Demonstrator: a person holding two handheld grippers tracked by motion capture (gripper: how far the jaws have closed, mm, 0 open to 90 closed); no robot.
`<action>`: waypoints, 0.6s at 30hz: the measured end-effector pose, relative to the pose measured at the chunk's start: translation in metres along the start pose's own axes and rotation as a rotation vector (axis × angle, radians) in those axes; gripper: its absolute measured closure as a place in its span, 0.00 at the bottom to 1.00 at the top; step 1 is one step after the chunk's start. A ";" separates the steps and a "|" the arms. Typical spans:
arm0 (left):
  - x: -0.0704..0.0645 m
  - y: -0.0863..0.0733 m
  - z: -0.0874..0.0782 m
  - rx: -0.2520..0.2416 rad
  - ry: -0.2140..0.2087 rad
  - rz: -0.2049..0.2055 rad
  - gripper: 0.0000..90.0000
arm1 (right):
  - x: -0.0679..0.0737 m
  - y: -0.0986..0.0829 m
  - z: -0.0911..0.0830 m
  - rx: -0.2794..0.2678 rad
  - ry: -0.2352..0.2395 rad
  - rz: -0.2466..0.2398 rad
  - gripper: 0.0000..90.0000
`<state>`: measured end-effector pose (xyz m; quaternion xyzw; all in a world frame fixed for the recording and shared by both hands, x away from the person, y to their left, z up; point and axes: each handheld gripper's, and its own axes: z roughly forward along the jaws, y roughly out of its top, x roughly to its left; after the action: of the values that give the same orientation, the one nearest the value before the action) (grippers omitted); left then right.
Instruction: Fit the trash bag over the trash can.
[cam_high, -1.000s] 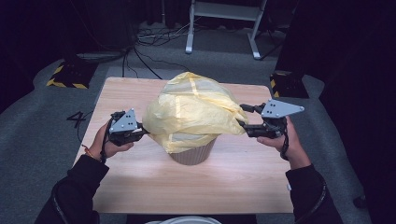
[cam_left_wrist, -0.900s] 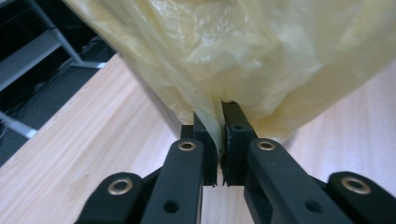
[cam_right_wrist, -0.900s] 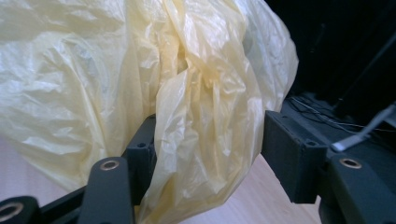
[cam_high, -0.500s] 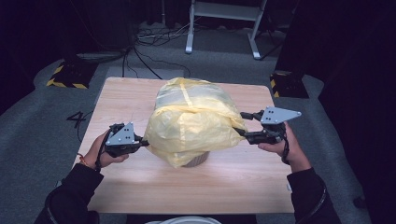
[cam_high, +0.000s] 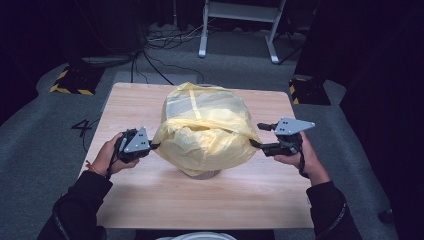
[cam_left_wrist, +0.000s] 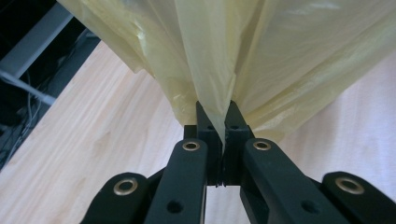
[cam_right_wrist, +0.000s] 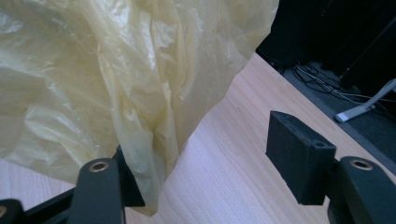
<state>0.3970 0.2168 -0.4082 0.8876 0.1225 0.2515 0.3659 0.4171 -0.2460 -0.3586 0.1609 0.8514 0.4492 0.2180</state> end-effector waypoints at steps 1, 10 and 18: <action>0.002 0.001 0.001 0.005 0.005 -0.003 0.99 | 0.000 0.000 0.000 0.002 -0.001 -0.010 0.41; 0.021 0.001 0.019 -0.010 -0.031 -0.139 0.99 | -0.005 -0.007 0.007 -0.041 0.043 0.075 0.40; -0.004 0.001 0.019 -0.016 -0.068 -0.098 0.79 | 0.013 -0.001 -0.001 -0.045 -0.001 0.006 0.37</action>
<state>0.4045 0.2029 -0.4202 0.8857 0.1510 0.2038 0.3889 0.4049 -0.2414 -0.3619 0.1588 0.8405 0.4688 0.2205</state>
